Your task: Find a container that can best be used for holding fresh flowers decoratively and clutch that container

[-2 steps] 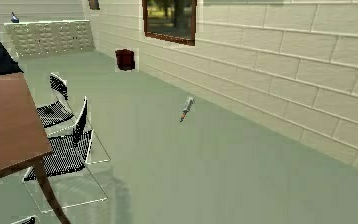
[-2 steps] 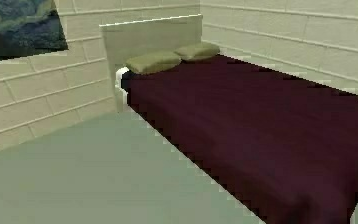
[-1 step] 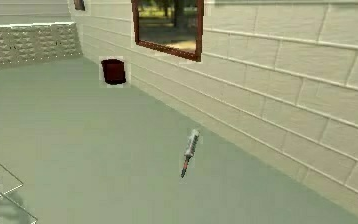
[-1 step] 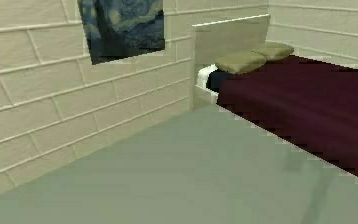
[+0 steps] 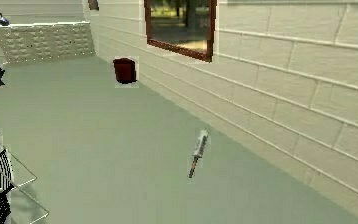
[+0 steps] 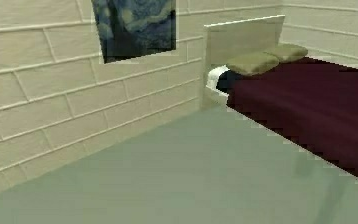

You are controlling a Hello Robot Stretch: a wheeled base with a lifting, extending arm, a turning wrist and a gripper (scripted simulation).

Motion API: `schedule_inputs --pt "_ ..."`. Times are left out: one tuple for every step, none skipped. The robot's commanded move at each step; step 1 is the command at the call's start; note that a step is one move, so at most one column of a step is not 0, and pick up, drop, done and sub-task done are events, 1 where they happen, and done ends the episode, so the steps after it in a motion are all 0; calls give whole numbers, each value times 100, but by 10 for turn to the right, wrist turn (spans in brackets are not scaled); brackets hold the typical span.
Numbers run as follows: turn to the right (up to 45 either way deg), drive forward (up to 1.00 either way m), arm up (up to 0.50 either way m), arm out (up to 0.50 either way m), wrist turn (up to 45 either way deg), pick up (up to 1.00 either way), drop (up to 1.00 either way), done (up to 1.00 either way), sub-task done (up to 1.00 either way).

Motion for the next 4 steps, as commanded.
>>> schedule_inputs --pt "0 65 0 0 0 0 0 0 0" --pt "-360 0 0 0 0 0 0 0 0" --pt "0 100 0 0 0 0 0 0 0" --pt "0 65 0 0 0 0 0 0 0"
